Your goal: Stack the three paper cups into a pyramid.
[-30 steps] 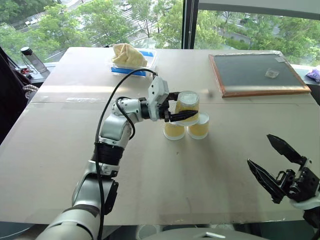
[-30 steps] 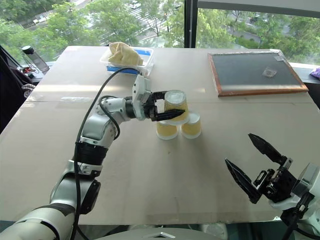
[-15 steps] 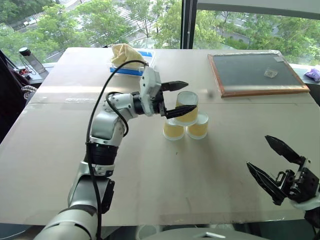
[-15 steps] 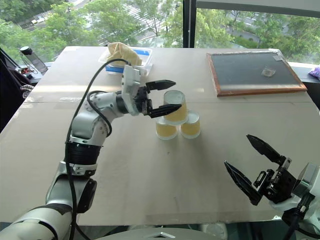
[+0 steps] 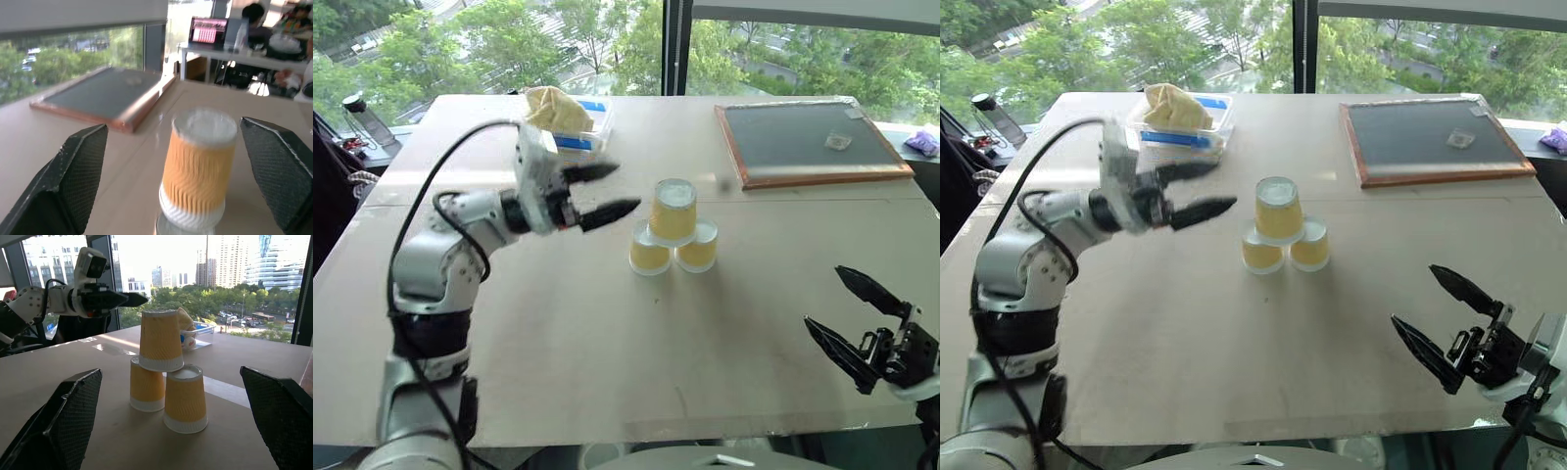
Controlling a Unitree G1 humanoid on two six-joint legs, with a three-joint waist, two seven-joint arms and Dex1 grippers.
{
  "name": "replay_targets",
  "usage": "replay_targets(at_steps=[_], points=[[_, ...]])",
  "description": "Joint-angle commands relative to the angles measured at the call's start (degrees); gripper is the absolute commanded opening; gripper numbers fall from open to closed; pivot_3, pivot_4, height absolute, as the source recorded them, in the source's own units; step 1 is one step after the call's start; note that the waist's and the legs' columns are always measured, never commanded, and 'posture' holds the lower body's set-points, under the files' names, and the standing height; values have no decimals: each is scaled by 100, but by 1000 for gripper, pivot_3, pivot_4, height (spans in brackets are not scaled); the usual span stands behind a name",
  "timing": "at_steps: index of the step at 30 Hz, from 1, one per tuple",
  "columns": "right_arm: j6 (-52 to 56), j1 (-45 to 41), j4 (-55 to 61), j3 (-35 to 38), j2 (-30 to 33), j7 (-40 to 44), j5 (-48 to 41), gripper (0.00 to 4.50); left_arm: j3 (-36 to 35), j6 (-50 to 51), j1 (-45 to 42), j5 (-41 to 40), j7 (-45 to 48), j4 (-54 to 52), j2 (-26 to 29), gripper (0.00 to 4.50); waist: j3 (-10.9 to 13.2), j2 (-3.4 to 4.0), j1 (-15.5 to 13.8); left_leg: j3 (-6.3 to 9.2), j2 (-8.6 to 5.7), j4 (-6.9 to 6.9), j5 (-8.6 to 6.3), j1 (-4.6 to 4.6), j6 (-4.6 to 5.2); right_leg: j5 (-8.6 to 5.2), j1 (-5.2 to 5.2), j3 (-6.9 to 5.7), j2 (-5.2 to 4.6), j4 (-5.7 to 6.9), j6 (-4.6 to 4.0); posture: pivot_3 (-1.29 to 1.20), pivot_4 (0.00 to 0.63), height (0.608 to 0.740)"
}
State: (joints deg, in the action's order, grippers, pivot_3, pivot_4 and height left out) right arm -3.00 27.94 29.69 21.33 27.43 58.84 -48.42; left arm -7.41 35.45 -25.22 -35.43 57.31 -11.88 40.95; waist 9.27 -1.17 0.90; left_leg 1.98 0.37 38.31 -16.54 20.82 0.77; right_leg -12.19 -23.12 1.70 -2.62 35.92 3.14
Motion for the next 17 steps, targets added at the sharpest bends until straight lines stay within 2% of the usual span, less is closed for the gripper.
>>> replay_targets(at_steps=[1,4,11,17], points=[[98,-193,-479,120,242,310,39,4500,-454,-24,719,123,-84,-549,429,4407,2,1,-21,0,1,0,0,1,0,-5,0,1,-4,0,-9,0,150,740],[128,-454,-970,103,364,550,77,4500,-998,-442,1551,219,-297,-392,277,4407,4,0,-55,2,3,1,0,1,1,-14,1,-1,-7,-1,-22,0,150,740],[170,-908,-1494,-37,473,720,415,4500,-755,-1659,3375,1142,-661,-617,-189,4407,8,-2,-139,-3,3,-1,-1,2,1,-13,1,0,-12,-3,-24,0,150,740],[159,-1232,-1720,-105,559,626,867,4500,-451,-2478,3766,1576,-740,-415,-529,4407,0,11,-167,-17,3,2,-1,0,2,-13,1,-3,-11,-2,-23,0,150,740]])
